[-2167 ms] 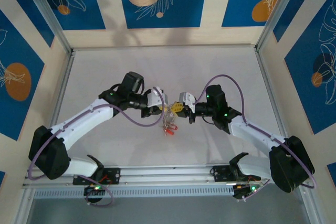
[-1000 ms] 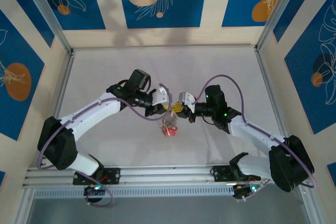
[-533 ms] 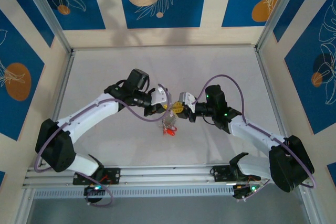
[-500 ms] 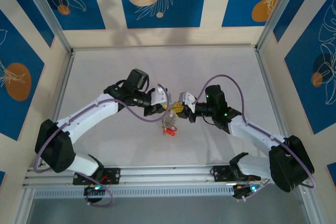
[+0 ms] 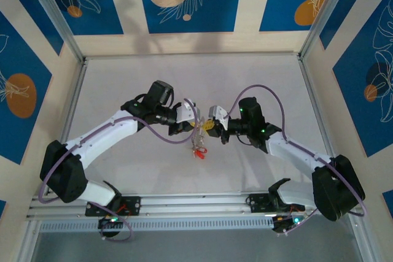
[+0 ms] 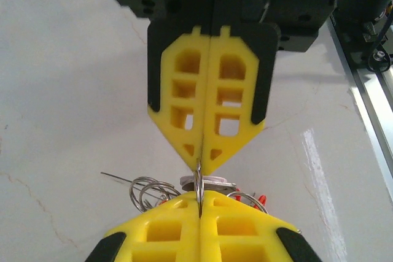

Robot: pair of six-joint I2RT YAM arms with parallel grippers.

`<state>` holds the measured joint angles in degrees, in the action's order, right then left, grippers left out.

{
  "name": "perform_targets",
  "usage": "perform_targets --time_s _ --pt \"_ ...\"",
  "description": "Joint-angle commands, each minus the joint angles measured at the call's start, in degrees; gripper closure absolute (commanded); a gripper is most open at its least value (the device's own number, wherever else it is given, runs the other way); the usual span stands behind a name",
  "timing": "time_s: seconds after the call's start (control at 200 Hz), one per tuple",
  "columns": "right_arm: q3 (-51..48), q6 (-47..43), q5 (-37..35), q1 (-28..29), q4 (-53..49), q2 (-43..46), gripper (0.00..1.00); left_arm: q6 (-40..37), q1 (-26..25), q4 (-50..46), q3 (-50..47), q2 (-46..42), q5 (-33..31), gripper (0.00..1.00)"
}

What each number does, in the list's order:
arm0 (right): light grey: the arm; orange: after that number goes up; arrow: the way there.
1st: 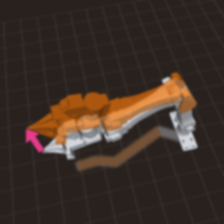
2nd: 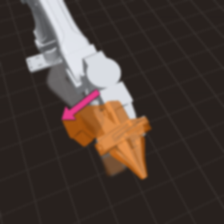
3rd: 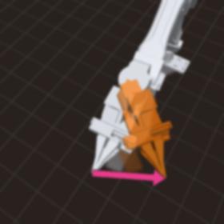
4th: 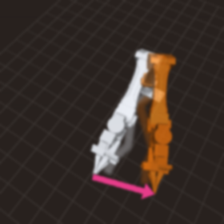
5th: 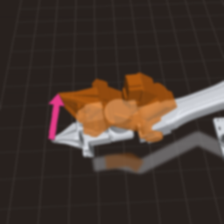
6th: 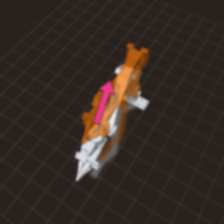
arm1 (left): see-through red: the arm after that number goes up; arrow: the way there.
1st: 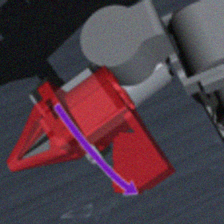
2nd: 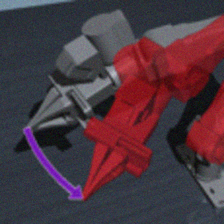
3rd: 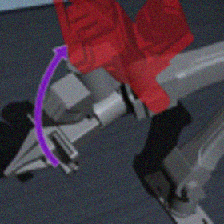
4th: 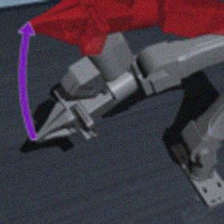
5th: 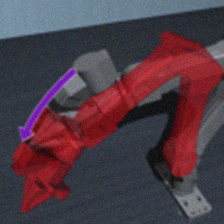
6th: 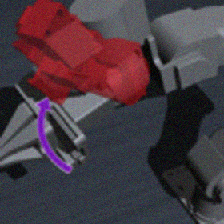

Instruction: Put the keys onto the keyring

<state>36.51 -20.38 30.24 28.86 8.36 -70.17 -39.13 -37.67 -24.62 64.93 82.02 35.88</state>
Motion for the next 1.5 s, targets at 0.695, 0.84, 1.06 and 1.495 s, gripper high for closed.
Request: perform_targets --time_s 0.695,0.84,1.06,1.495 --pt "-4.99 4.03 1.91 -1.77 7.28 6.76 0.65 -1.05 -0.03 1.99 -0.49 -1.48 6.42 1.0" --pt "-4.1 3.86 3.01 -1.79 7.3 5.93 0.65 -1.64 0.04 1.89 -0.6 -1.89 6.76 1.0" --pt "-3.16 3.51 4.68 -1.79 7.07 5.06 0.7 -1.74 -0.03 1.82 -0.3 -1.59 6.53 1.0" --pt "-1.22 2.52 6.21 -1.53 5.57 3.26 0.89 -2.79 -0.1 0.09 1.52 -0.38 8.77 1.0"
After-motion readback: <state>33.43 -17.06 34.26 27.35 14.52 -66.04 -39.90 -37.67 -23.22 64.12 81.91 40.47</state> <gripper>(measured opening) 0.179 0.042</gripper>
